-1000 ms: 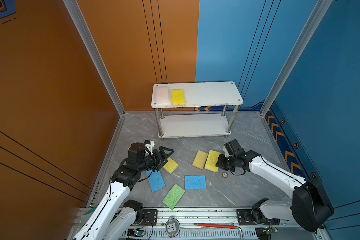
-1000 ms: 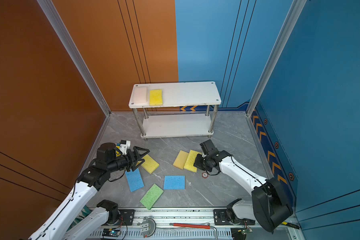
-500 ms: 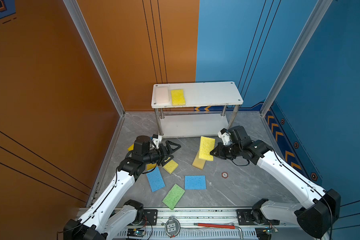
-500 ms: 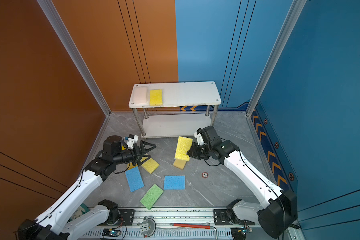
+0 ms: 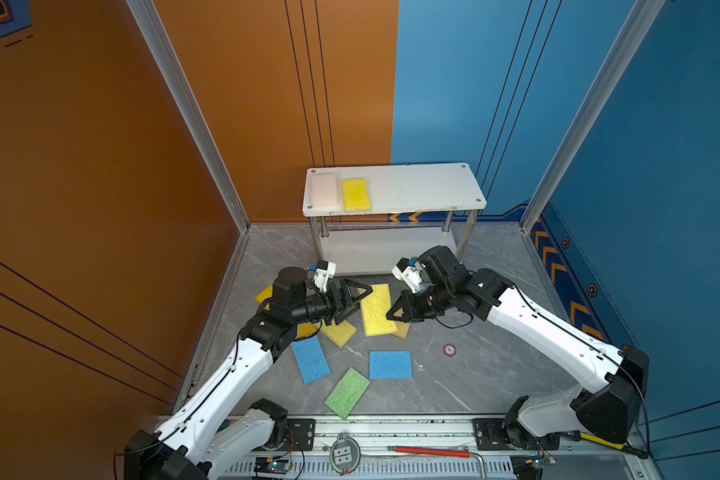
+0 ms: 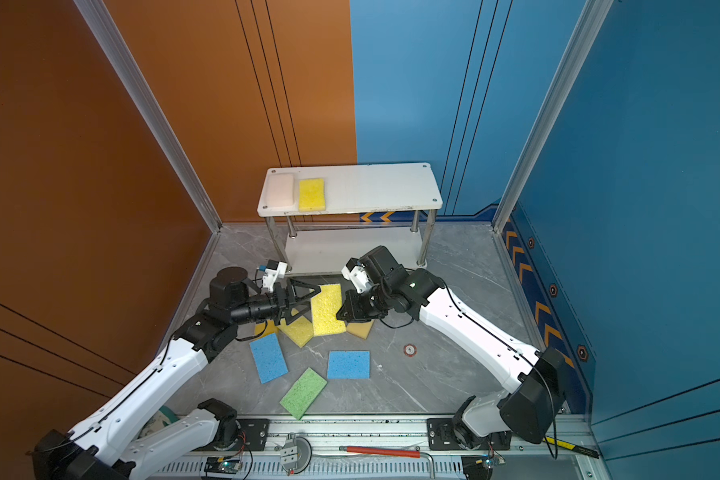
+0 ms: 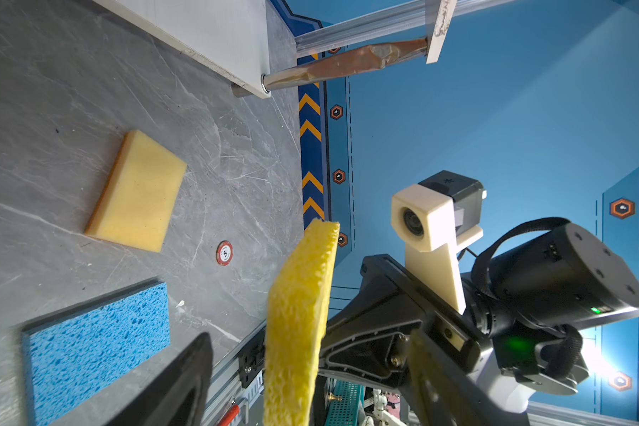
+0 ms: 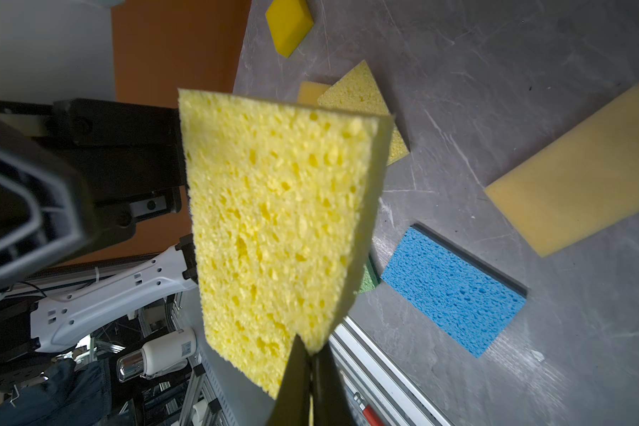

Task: Place and organize the cleaning sponges onto the shelf
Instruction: 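Lift the yellow cellulose sponge upright with the right gripper while the left gripper approaches it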

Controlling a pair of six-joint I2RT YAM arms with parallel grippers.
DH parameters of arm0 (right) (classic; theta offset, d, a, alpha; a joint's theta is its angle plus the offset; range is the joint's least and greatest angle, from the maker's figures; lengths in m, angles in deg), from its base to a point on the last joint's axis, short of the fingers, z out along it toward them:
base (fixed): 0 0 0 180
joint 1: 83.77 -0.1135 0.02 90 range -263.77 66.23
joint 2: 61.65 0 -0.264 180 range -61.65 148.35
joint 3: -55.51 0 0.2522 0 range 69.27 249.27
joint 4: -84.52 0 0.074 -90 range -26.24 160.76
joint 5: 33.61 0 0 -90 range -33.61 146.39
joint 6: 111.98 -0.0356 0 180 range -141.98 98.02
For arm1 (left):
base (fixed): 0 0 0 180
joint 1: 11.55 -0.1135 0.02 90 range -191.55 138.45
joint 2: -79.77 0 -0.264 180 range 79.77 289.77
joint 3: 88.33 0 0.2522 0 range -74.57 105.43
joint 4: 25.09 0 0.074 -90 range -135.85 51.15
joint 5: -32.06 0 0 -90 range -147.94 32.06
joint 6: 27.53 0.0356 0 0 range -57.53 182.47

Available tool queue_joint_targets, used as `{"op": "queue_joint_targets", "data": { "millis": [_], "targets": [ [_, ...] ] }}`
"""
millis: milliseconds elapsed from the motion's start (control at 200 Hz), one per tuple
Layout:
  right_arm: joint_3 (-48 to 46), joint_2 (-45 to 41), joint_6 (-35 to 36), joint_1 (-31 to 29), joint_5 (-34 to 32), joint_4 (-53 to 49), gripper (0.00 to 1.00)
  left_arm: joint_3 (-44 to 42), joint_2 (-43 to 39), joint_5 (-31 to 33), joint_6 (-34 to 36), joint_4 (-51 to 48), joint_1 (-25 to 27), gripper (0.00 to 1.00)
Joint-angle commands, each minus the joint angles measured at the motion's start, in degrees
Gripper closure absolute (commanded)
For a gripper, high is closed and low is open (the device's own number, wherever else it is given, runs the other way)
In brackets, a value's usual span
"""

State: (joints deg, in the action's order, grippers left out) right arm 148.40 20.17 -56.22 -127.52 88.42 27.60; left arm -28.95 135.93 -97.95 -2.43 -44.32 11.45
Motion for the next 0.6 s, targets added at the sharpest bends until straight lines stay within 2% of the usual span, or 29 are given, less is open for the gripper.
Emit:
{"op": "queue_joint_targets", "data": {
  "millis": [0,90,255,370,415,450,501,596],
  "targets": [
    [2.3,0.7,1.6,-0.5,1.0,-1.7,0.98,-0.7,-1.2,0.8,-0.3,1.7,0.5,0.3],
    [2.9,0.8,1.5,-0.6,1.0,-1.8,0.98,-0.7,-1.5,1.2,-0.3,1.6,0.5,0.38],
    [3.9,1.0,1.4,-0.7,1.1,-1.8,0.97,-0.6,-2.0,2.2,0.3,-0.2,0.2,0.7],
    [4.2,1.0,1.1,-0.7,1.3,-1.8,0.94,-0.7,-2.2,2.6,-0.1,0.1,0.0,0.84],
    [4.4,0.9,1.0,-0.6,1.4,-1.8,0.9,-0.8,-2.1,2.6,-0.6,0.7,-0.2,0.88],
    [4.5,0.8,0.8,-0.4,1.5,-1.8,0.82,-1.1,-1.9,2.6,-1.4,1.7,-0.4,0.9],
    [4.4,0.5,0.3,0.1,2.1,-1.7,0.71,-1.4,-1.7,2.2,-2.9,3.9,-0.9,0.91],
    [4.1,-0.1,-0.9,1.6,4.1,-0.7,0.55,-1.9,-1.3,1.7,-6.0,8.5,-2.1,0.91]
  ]
}}
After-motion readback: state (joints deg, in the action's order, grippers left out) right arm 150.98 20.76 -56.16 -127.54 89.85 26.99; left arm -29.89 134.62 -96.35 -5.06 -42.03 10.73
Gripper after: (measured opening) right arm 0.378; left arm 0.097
